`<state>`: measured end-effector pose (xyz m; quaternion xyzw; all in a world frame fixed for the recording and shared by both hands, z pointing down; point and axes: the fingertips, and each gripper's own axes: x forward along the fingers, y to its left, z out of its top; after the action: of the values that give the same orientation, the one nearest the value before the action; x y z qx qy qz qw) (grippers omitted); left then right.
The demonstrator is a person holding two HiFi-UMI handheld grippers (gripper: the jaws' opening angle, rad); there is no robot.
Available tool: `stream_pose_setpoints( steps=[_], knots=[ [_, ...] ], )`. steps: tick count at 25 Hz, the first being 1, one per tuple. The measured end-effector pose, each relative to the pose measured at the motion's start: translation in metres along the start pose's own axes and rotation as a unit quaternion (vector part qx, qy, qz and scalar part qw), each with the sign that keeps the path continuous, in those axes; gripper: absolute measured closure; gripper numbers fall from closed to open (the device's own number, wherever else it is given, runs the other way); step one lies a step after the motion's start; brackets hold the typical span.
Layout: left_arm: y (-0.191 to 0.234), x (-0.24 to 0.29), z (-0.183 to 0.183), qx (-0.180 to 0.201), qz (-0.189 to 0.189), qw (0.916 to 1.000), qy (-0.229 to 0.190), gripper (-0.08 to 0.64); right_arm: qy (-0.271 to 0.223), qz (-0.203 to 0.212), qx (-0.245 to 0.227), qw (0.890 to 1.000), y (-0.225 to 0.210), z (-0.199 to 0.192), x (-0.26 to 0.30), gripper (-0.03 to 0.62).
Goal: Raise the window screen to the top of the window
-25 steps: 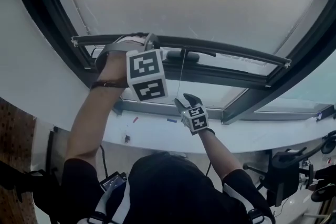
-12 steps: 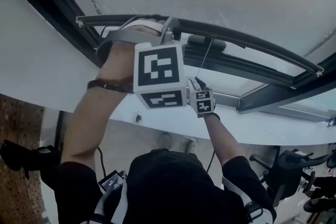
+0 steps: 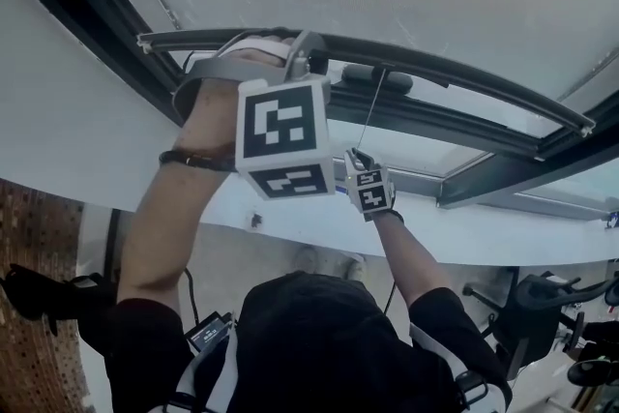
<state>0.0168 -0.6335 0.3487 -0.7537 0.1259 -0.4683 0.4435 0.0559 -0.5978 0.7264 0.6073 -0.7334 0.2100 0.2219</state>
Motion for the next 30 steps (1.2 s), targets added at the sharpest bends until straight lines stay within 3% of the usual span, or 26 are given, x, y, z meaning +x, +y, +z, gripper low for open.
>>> stream_pose_setpoints(
  steps=[8,14,21,26,30],
  knots=[
    [0.002,-0.001,-0.001,-0.002,0.019,0.9998,0.001,0.537,0.014,0.025,-0.025,0.999,0.016,-0.021,-0.045,0.535],
    [0.023,-0.012,0.003,-0.002,0.055,0.9985,-0.005,0.535,-0.01,0.041,-0.07,0.997,0.026,-0.009,-0.089,0.537],
    [0.067,-0.043,0.013,0.0,0.096,0.9952,-0.021,0.532,-0.033,0.029,-0.075,0.996,0.027,0.026,-0.12,0.537],
    [0.086,-0.057,0.017,-0.01,0.154,0.9864,-0.057,0.528,-0.044,0.021,-0.098,0.994,0.03,0.04,-0.131,0.537],
    [0.112,-0.084,0.023,-0.028,0.22,0.9702,-0.097,0.517,-0.068,0.016,-0.093,0.993,0.03,0.071,-0.146,0.538]
  ],
)
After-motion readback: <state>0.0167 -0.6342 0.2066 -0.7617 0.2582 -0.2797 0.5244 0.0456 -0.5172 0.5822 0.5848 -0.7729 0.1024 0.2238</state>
